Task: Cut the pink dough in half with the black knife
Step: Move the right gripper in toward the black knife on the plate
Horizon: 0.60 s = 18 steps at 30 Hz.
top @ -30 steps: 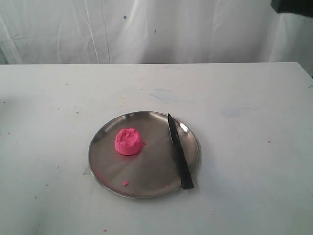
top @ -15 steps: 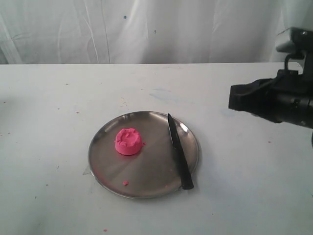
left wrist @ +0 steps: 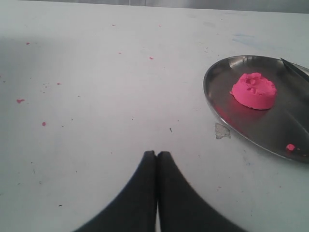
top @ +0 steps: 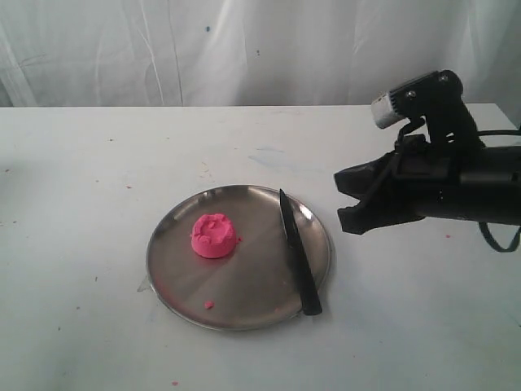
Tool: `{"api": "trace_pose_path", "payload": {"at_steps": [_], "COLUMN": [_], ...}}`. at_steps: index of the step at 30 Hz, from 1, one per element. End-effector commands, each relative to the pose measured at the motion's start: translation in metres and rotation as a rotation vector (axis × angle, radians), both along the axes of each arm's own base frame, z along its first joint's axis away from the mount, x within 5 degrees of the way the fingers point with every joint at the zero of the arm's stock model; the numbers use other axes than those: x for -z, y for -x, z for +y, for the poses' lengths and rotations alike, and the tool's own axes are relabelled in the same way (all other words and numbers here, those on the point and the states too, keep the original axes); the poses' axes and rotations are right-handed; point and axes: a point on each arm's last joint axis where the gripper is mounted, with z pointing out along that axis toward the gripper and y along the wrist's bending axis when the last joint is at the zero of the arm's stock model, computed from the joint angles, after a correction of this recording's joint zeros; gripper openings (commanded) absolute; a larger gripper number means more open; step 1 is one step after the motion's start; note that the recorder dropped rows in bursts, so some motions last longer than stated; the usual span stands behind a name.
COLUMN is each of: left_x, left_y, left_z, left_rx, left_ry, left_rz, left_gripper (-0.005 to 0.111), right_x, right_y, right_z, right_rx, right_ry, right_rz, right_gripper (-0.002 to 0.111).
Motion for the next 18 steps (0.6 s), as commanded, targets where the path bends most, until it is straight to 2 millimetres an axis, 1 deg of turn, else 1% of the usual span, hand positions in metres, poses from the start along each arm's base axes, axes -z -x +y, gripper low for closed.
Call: {"api": "trace_pose_path", "payload": {"at_steps": [1,2,5,7,8,10,11,12,14,16,17,18], "left_x": [0.001,0.001,0.001,0.001,0.001,0.001,0.001,0.001,0.001,0.001,0.001,0.001], "left_y": [0.0,0.0,0.0,0.0,0.0,0.0,0.0,0.0,0.0,0.0,0.0,0.0], "left_z": [0.0,0.0,0.0,0.0,0.0,0.0,0.0,0.0,0.0,0.0,0.0,0.0], "left_rx": [-0.007,-0.007,-0.006,-0.006,-0.006,-0.006,-0.006,-0.006,-0.006,-0.006,-0.006,-0.006], "left_ry": [0.01,0.01,0.007,0.007,0.007,0.007,0.007,0.007,0.007,0.007,0.007,0.007], "left_rz": [-0.004,-0.004,-0.004,-0.004,-0.004,-0.004,-0.004,-0.004,-0.004,-0.004,-0.004,-0.004], "left_gripper": [0.0,0.0,0.0,0.0,0.0,0.0,0.0,0.0,0.0,0.0,0.0,0.0], "right_x": [-0.008,-0.011,-0.019,-0.02,-0.02,-0.021,-0.023,-0.025,-0.025,-0.025,-0.027,-0.027], "right_y": [0.001,0.003,0.013,0.015,0.015,0.009,0.005,0.004,0.008,0.011,0.012,0.011], "right_z": [-0.007,-0.007,-0.007,-0.006,-0.008,-0.017,-0.026,-0.029,-0.029,-0.026,-0.023,-0.022], "right_rx": [0.11,0.097,-0.06,-0.079,-0.057,0.135,0.259,0.376,0.401,0.379,0.328,0.316], "right_ry": [0.073,0.078,0.227,0.229,0.226,0.191,0.199,0.144,0.203,0.206,0.211,0.217], "right_rz": [-0.045,-0.057,-0.168,-0.168,-0.147,-0.049,-0.016,0.033,0.023,0.036,0.029,0.032], "right_gripper": [0.0,0.0,0.0,0.0,0.0,0.0,0.0,0.0,0.0,0.0,0.0,0.0]}}
